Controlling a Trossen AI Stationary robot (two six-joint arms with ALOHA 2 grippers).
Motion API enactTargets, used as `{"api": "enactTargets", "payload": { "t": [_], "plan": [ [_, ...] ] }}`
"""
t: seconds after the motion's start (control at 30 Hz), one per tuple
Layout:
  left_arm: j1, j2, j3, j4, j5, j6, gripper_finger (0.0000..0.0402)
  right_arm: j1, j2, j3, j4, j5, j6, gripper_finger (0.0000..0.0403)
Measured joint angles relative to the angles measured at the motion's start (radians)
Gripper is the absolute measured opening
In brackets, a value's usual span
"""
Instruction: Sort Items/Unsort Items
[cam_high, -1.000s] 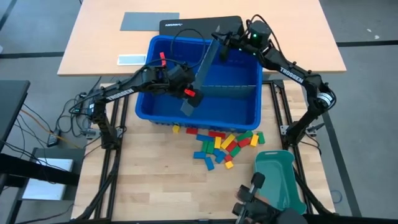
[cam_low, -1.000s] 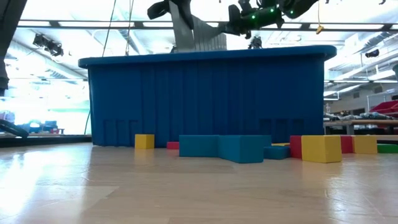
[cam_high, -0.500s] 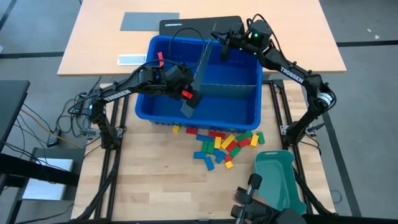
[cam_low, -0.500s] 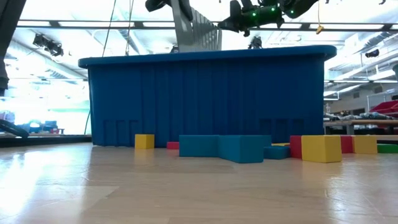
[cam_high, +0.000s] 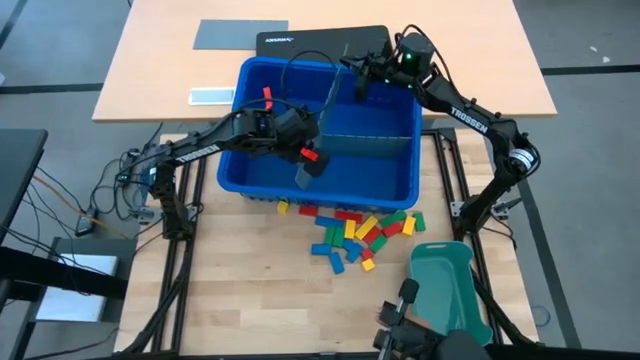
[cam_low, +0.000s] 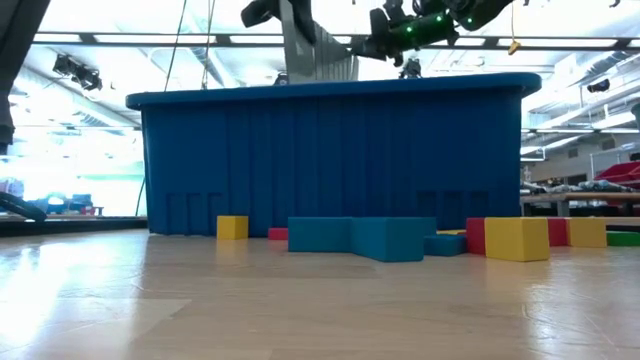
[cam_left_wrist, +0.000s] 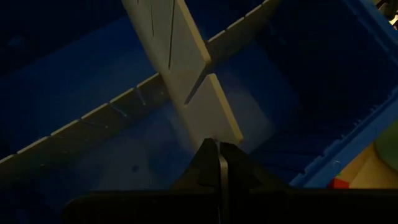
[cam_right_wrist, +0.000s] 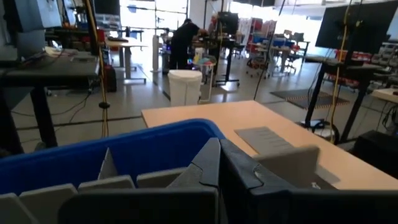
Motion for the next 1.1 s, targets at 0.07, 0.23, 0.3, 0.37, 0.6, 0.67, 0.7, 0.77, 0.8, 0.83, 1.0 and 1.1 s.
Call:
{"api": "enactTargets", "payload": {
  "t": [0.07,0.23,0.3,0.37,0.6,0.67,0.7,0.77,0.8,0.83,1.0,1.1],
  "plan": [
    [0.000,0.003,0.000,-0.001,0.000,0.000,0.0003,-0.003,0.000,0.000,-0.015,-0.001,-0.010,0.0000],
    [0.000,0.004,0.000,-0.005,0.006,0.000,0.0003,-0.008,0.029,0.001,-0.023,0.001,-0.017,0.0000],
    [0.000,0.005,-0.001,0.013,-0.007,0.002,0.0004,-0.009,0.057,0.002,-0.028,0.009,-0.015,0.0000],
    [0.001,0.005,-0.001,0.005,-0.008,0.002,0.0004,-0.010,0.090,-0.001,-0.043,0.003,-0.015,0.0000],
    [-0.001,0.024,-0.001,0.006,-0.004,0.010,0.0005,-0.009,0.145,-0.003,-0.051,0.008,-0.016,0.0000],
    [-0.001,0.028,-0.003,0.005,-0.004,0.018,0.0005,-0.009,0.145,-0.003,-0.052,0.007,-0.016,0.0000],
    [-0.002,0.033,-0.003,0.008,-0.004,0.023,0.0005,-0.009,0.145,-0.003,-0.051,0.007,-0.016,0.0000],
    [-0.002,0.035,-0.003,0.009,-0.003,0.024,0.0005,-0.009,0.140,-0.003,-0.051,0.002,-0.016,0.0000],
    [-0.002,0.035,-0.003,0.009,-0.003,0.024,0.0005,-0.009,0.135,-0.003,-0.050,0.000,-0.017,0.0000],
    [-0.002,0.035,-0.003,0.008,-0.001,0.024,0.0005,-0.009,0.128,-0.003,-0.050,0.000,-0.017,0.0001],
    [-0.002,0.036,-0.005,0.007,-0.001,0.019,0.0005,-0.008,0.091,-0.003,-0.046,0.000,-0.017,0.0009],
    [-0.007,0.044,-0.005,0.006,-0.003,0.019,0.0005,-0.005,0.067,-0.003,-0.042,0.000,-0.017,0.0009]
  ]
}}
